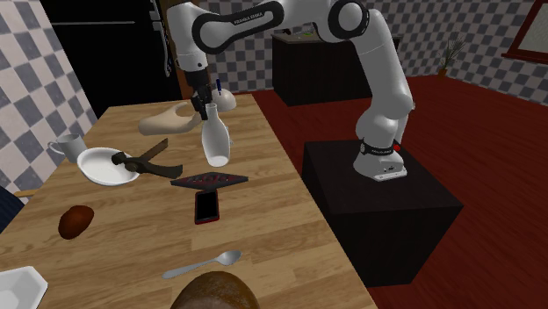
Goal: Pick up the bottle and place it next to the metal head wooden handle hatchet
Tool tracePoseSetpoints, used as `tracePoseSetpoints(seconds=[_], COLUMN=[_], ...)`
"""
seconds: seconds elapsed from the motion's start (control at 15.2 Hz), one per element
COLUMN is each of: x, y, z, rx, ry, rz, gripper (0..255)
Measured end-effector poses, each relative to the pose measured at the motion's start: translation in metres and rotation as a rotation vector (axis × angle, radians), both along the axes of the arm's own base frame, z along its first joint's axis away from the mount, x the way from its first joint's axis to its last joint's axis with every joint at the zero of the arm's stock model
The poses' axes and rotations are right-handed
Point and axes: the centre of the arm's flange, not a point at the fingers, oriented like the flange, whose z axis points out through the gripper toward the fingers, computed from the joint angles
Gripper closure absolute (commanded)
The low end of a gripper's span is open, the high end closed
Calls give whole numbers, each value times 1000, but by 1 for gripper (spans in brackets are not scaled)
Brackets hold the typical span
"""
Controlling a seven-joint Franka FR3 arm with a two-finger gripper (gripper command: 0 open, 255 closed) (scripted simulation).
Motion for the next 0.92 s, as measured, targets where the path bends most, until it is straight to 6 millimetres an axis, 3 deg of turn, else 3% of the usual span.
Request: tracePoseSetpoints(seconds=[0.07,0.46,0.79,0.92], x=[0,0,4,4], y=[0,0,1,0], z=[0,0,43,48], rx=[0,0,0,0], ry=[0,-1,-2,-1], rz=[0,0,0,0], gripper=[0,0,0,0])
